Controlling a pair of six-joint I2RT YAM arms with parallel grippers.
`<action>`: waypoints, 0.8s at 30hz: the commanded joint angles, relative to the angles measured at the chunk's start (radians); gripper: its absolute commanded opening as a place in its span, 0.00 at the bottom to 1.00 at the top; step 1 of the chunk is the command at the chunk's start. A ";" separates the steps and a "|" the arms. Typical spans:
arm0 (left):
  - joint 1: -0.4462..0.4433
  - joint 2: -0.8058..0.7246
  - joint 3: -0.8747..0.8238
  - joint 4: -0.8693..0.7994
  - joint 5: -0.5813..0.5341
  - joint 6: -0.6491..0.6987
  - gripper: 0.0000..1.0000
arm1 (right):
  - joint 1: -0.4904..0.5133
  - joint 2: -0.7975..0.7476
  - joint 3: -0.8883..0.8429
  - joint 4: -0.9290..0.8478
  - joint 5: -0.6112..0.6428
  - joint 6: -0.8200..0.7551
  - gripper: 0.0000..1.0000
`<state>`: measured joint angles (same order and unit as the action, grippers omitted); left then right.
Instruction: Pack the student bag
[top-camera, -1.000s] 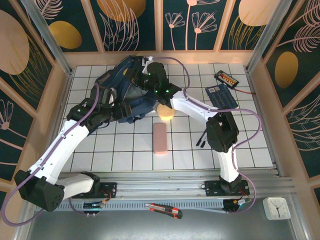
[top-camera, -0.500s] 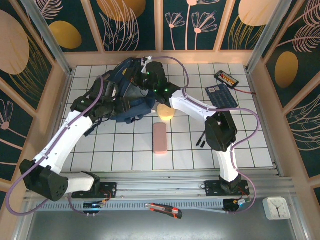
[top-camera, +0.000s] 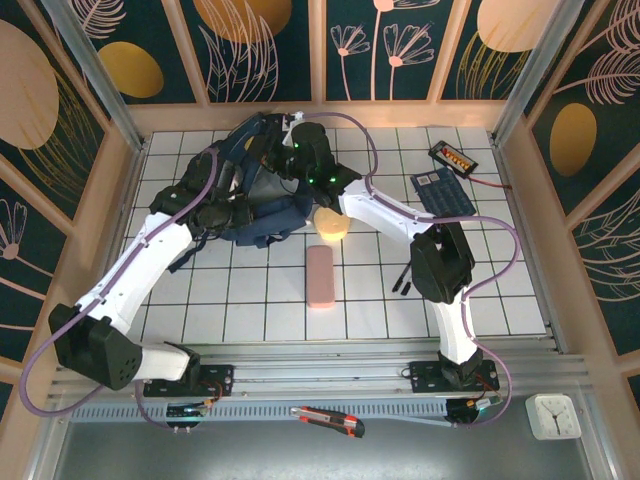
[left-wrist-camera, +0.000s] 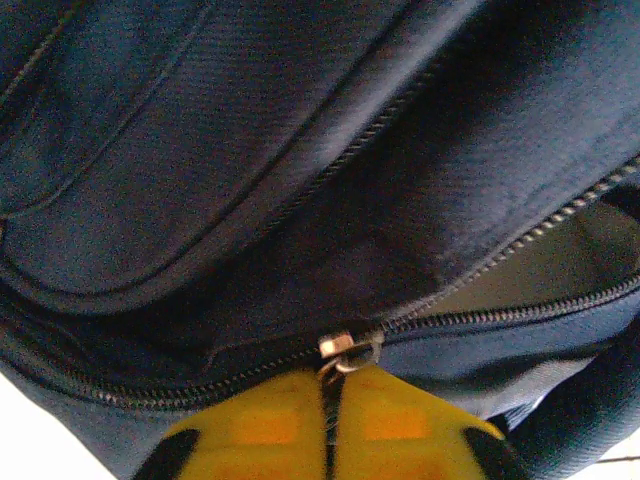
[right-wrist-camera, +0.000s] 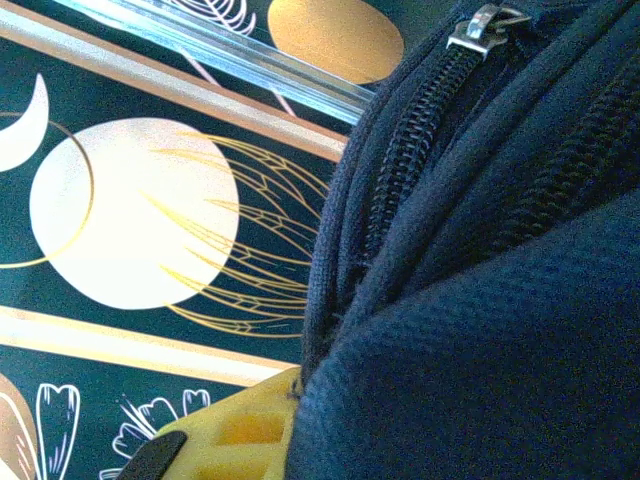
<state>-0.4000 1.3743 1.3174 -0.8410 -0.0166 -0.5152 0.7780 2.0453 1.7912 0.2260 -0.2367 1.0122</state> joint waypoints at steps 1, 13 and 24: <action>-0.001 0.021 0.041 -0.010 -0.034 0.011 0.00 | 0.011 -0.048 0.075 0.166 -0.038 0.008 0.00; 0.020 -0.011 0.105 -0.137 -0.157 0.057 0.00 | -0.038 -0.171 -0.130 0.051 0.020 -0.172 0.00; 0.080 -0.037 0.027 -0.151 -0.120 0.089 0.00 | -0.167 -0.272 -0.340 0.256 -0.139 -0.180 0.00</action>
<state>-0.3565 1.3457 1.3632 -0.9421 -0.0696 -0.4530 0.6640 1.8668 1.4471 0.2913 -0.3141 0.8845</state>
